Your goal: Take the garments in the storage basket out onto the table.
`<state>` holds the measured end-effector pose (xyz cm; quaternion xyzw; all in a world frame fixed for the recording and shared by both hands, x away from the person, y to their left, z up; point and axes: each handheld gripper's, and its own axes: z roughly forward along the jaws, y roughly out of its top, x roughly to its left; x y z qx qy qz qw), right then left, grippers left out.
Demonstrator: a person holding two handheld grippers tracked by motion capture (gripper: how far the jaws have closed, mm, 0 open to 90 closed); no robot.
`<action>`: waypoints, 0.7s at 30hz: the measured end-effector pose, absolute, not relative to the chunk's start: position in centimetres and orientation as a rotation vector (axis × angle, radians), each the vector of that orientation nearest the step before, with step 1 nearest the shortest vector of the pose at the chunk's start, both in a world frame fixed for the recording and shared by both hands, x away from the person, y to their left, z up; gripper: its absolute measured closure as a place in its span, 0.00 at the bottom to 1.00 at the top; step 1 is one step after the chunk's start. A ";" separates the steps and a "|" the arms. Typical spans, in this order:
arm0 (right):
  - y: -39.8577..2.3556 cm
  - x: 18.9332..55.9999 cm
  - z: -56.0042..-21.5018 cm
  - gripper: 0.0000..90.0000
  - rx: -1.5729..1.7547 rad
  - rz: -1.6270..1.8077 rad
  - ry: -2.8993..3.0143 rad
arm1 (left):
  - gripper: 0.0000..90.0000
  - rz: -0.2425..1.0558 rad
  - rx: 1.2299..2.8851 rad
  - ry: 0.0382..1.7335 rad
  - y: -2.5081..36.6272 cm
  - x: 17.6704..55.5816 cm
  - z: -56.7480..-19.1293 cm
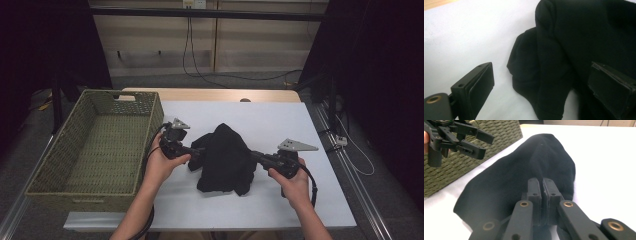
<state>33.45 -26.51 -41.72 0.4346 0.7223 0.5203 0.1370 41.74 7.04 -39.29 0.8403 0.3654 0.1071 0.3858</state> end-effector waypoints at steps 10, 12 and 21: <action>-28.5 33.5 -42.5 0.96 1.356 1.375 2.041 | 0.08 0.278 2.137 0.939 6.8 42.0 -39.5; -28.5 33.5 -42.7 0.94 1.360 1.361 2.041 | 0.08 0.278 2.138 0.939 6.7 42.0 -39.5; -25.4 34.1 -41.7 0.58 1.275 1.394 2.014 | 0.08 0.286 2.129 0.952 7.2 42.0 -39.3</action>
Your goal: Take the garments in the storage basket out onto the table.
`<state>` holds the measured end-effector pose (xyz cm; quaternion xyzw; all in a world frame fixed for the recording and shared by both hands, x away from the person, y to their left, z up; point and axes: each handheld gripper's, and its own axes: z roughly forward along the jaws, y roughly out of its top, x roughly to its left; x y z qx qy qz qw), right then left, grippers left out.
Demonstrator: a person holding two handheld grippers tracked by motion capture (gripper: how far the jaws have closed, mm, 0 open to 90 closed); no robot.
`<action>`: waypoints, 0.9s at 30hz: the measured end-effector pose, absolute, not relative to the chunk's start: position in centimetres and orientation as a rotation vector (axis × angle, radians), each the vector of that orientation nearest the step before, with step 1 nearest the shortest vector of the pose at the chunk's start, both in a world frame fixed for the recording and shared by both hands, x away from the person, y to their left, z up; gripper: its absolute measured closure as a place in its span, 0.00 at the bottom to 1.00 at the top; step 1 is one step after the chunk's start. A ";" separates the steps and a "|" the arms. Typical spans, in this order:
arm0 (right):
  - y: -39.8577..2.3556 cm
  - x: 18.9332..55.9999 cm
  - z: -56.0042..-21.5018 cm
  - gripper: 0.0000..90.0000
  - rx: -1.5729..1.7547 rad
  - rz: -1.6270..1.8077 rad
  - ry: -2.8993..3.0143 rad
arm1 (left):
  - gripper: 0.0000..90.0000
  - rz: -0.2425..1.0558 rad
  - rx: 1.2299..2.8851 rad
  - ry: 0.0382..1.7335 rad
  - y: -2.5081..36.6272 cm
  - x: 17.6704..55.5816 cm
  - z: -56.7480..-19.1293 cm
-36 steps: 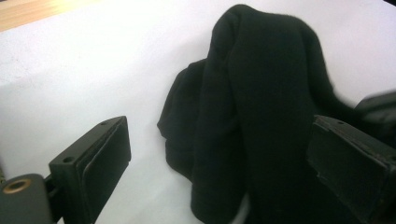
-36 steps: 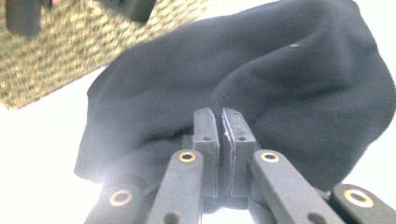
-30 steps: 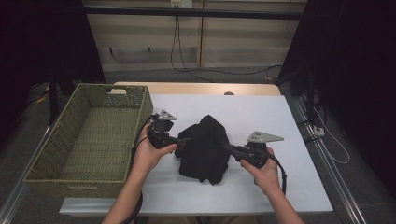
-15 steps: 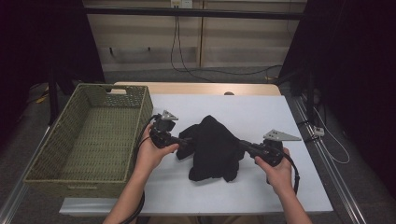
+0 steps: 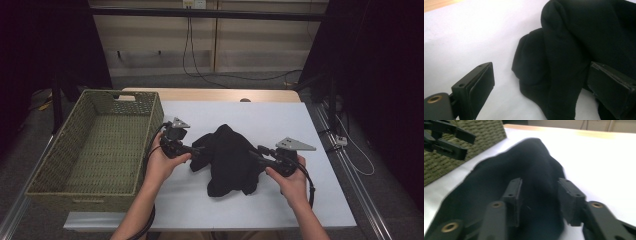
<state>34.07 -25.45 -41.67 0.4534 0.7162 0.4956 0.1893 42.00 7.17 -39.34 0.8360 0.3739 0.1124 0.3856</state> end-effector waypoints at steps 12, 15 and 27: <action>-21.8 37.4 -43.9 0.65 1.323 1.384 2.115 | 0.08 0.286 2.117 0.972 7.7 42.1 -39.4; -21.6 36.9 -44.0 0.95 1.259 1.413 2.126 | 0.08 0.289 2.118 0.983 7.8 42.0 -39.5; -20.9 33.6 -43.4 0.99 1.140 1.508 2.236 | 0.08 0.289 2.106 0.956 7.2 42.3 -38.9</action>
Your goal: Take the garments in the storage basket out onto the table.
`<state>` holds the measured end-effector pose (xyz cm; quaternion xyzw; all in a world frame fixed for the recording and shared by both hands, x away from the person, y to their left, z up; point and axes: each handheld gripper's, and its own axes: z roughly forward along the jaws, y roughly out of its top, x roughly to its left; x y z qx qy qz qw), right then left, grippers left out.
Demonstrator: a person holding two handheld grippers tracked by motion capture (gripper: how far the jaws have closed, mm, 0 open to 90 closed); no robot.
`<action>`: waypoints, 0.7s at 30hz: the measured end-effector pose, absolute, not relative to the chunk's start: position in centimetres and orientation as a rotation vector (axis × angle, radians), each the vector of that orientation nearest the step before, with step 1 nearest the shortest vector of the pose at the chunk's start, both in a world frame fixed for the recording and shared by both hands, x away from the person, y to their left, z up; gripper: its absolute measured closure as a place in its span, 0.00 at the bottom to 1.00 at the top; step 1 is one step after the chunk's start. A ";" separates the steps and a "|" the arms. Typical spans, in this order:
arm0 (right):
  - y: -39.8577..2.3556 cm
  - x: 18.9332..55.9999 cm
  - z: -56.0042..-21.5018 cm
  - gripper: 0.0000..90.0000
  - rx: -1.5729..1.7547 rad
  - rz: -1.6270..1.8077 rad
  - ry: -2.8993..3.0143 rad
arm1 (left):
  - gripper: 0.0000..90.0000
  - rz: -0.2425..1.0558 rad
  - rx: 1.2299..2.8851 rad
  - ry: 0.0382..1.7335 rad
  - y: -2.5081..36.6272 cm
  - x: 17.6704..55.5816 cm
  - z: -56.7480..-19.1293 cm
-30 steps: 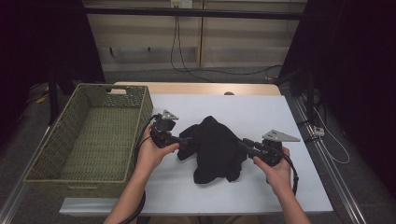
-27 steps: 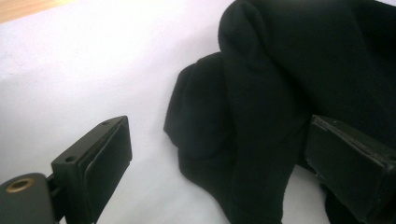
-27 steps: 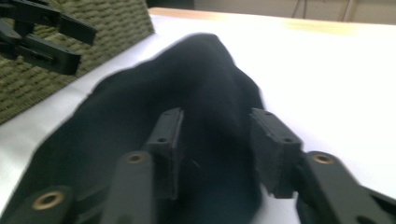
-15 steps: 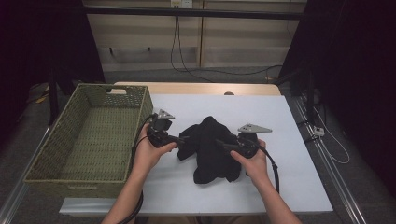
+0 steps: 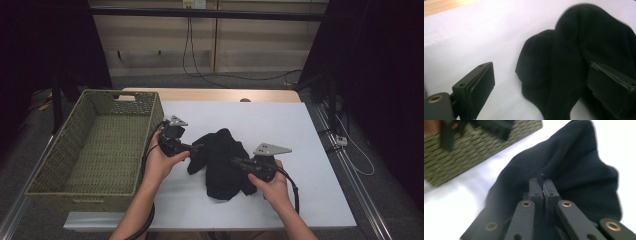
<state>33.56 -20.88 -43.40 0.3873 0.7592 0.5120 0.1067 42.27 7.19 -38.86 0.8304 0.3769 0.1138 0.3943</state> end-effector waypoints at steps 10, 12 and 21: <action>-19.8 31.8 -45.0 0.99 1.101 1.417 2.398 | 0.08 0.282 2.094 0.952 6.5 42.7 -38.7; -20.0 31.5 -45.1 0.99 1.104 1.403 2.417 | 0.08 0.293 2.097 0.945 6.4 42.8 -38.5; -21.7 31.8 -43.2 0.71 1.195 1.454 2.228 | 0.08 0.286 2.090 0.952 6.4 43.1 -38.5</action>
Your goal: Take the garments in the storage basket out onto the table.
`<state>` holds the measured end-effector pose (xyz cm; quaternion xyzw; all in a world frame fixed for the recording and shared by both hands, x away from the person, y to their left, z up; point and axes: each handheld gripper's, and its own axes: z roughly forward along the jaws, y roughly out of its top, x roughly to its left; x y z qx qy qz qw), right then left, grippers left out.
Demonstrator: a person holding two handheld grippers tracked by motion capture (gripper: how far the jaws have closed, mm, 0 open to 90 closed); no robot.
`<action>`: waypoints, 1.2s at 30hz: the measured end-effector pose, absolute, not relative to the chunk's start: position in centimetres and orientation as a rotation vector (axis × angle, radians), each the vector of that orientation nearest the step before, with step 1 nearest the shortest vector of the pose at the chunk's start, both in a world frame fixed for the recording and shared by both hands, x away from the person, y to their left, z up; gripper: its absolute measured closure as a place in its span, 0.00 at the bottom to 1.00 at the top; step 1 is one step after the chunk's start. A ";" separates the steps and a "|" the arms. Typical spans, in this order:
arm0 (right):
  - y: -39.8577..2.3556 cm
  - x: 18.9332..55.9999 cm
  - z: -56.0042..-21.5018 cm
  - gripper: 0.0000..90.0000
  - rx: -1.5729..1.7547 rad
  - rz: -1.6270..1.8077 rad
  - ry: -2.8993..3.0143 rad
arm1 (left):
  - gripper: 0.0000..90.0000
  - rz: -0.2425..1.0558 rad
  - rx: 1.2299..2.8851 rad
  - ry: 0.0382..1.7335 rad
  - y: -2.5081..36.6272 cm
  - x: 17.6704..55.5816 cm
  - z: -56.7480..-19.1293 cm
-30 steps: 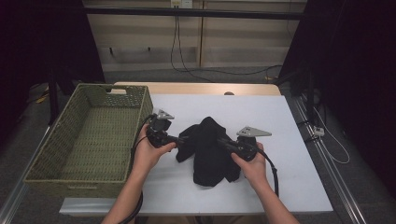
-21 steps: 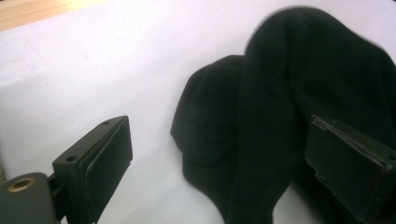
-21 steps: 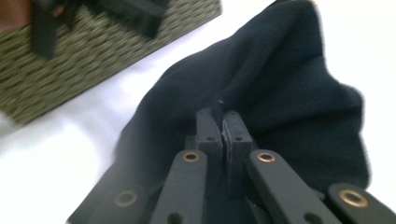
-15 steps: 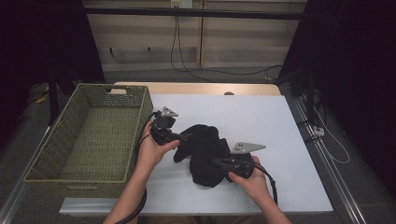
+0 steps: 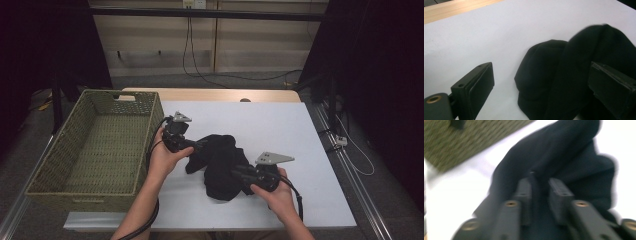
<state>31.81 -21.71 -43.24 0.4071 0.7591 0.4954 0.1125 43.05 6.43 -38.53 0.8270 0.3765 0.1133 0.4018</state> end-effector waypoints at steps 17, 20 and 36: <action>-21.3 40.2 -39.4 0.39 1.358 1.367 1.967 | 0.07 0.294 2.082 0.969 7.5 42.6 -38.7; -21.0 41.2 -39.9 0.38 1.396 1.363 1.973 | 0.07 0.288 2.075 0.975 7.6 42.7 -38.8; -18.8 36.6 -42.7 0.92 1.215 1.533 2.295 | 0.09 0.301 2.063 1.002 7.2 43.0 -39.1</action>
